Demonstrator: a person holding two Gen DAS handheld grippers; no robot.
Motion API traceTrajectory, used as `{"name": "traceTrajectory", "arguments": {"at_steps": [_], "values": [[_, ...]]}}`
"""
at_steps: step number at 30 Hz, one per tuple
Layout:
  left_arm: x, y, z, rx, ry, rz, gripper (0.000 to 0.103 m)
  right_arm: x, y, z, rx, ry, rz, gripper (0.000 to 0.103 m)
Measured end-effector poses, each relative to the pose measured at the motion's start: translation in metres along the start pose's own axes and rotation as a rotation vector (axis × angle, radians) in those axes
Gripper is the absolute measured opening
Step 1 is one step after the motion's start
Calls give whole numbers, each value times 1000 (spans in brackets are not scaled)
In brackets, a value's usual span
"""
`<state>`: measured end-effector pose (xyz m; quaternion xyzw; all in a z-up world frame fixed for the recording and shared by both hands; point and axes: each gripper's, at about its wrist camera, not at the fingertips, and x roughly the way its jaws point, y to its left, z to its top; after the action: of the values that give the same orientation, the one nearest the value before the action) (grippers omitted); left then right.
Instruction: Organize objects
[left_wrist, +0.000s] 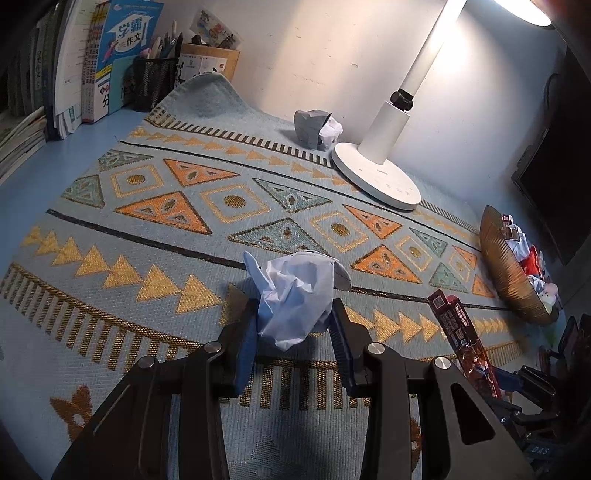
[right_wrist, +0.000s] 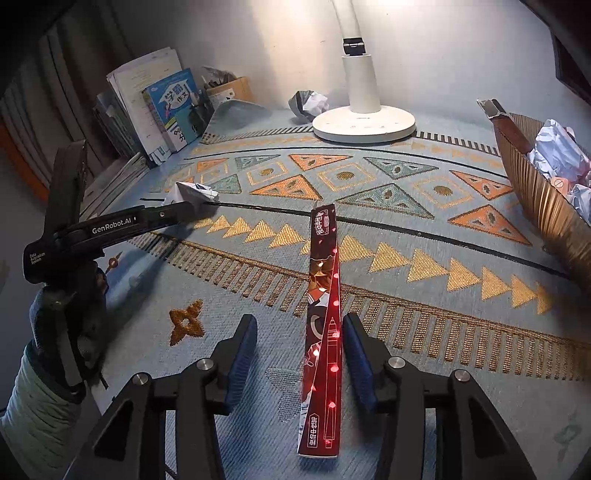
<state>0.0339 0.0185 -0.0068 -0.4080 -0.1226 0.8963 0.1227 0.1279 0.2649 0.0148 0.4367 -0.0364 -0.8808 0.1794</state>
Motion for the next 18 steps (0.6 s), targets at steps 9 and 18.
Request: {"name": "traceTrajectory", "arguments": {"at_steps": [9,18], "values": [[0,1,0,-1,0,-15,34,0,2,-1,2,1,24,56],[0,1,-1,3,-3,-35,34,1,4,0,13,-9,-111,17]]}}
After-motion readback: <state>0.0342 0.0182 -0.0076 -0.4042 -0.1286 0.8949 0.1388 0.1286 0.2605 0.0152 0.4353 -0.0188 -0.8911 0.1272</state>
